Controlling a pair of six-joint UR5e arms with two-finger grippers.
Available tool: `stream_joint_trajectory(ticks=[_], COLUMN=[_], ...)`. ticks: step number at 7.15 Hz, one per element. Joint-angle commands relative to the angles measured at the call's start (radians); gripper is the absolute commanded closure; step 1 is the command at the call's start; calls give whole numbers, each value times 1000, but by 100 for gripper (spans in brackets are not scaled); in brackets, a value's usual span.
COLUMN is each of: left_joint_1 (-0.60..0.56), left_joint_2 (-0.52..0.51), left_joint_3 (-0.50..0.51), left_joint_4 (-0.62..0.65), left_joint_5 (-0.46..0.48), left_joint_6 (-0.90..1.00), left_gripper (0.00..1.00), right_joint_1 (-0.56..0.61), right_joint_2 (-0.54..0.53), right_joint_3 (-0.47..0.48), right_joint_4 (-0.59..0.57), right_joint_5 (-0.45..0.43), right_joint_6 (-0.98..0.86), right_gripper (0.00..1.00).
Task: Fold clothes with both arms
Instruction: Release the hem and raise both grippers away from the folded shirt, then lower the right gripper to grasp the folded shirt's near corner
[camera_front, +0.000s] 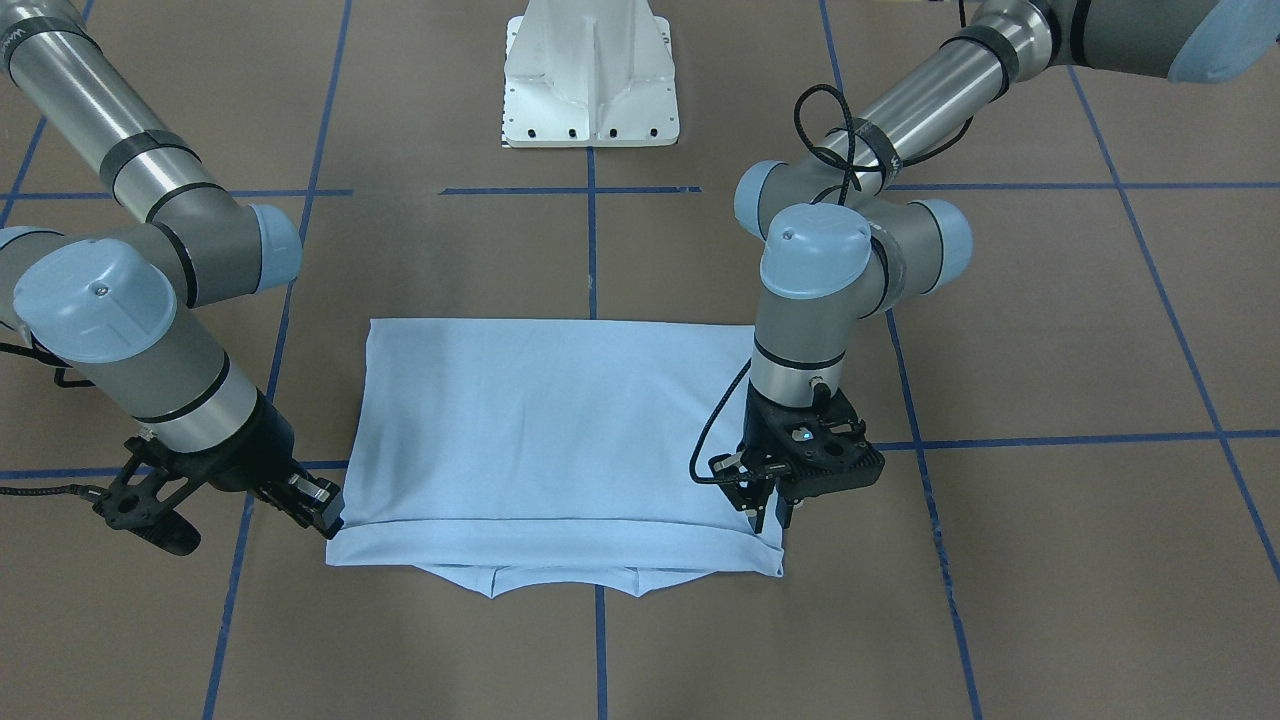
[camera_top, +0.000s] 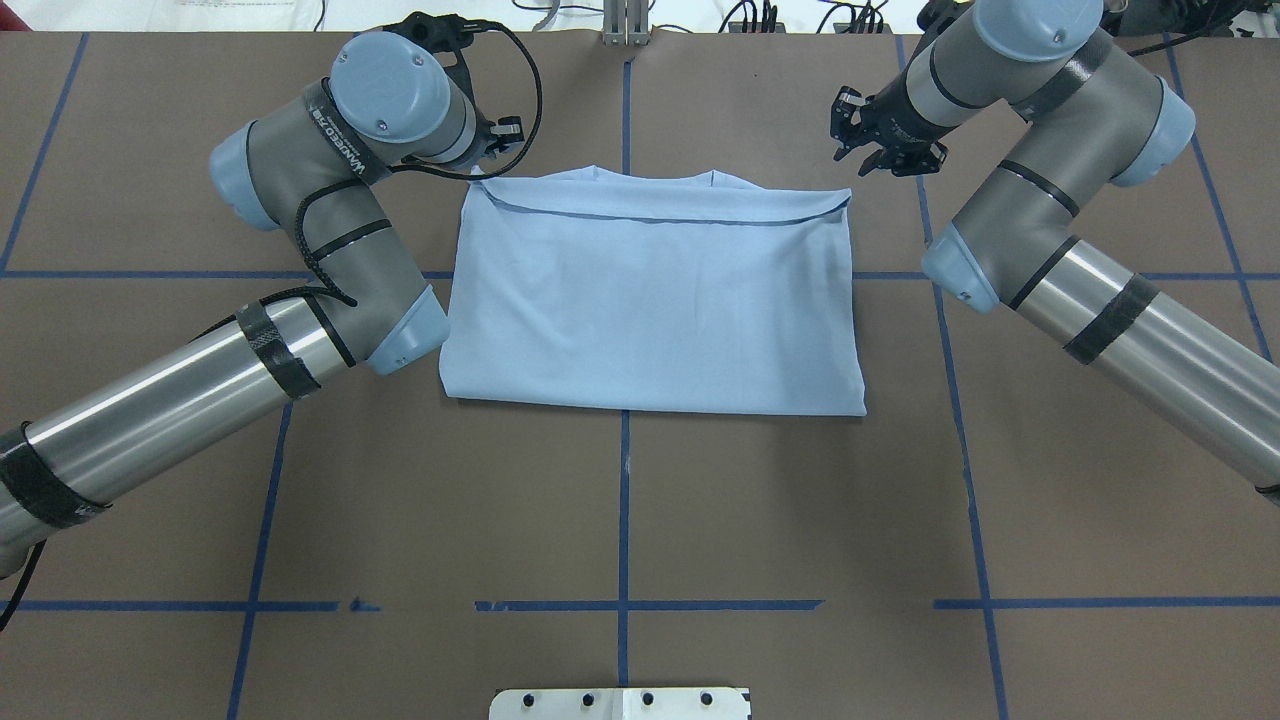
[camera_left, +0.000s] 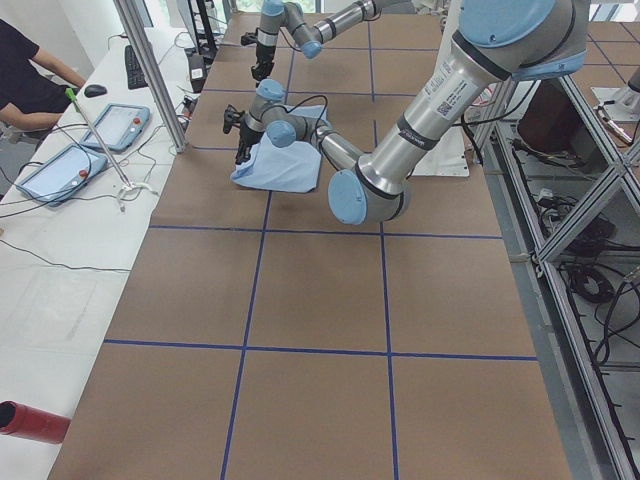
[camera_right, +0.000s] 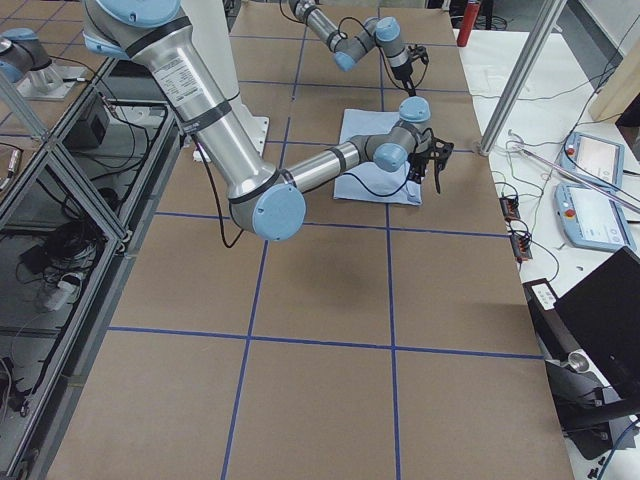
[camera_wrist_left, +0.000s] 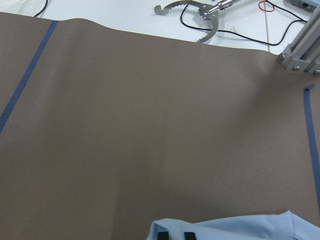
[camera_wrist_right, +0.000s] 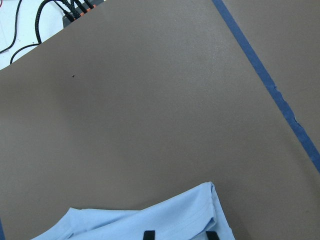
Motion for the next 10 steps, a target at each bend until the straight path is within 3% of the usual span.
stream_joint_trajectory(ticks=[1, 2, 3, 5, 6, 8, 10], left_joint_1=[5, 5, 2, 5, 8, 14, 18], left_joint_2=[1, 1, 16, 49, 82, 87, 96], left_joint_3=[-3, -21, -80, -171, -217, -230, -231], left_joint_4=[-9, -9, -7, 8, 10, 8, 7], left_joint_5=[-1, -6, -10, -12, -26, -49, -49], left_joint_6=[4, 8, 37, 44, 42, 39, 40], left_gripper=[1, 1, 1, 1, 1, 1, 1], right_joint_1=[1, -1, -29, -124, -208, -357, -375], right_joint_2=[-1, -5, -29, -206, -307, -396, -396], right_joint_3=[0, 6, 90, 330, 418, 439, 427], right_joint_4=[-1, 2, 4, -6, -6, -6, -9], right_joint_5=[0, 3, 3, -21, -105, -240, -241], right_joint_6=[-1, 3, 31, 88, 143, 145, 143], right_gripper=[0, 0, 0, 0, 0, 1, 4])
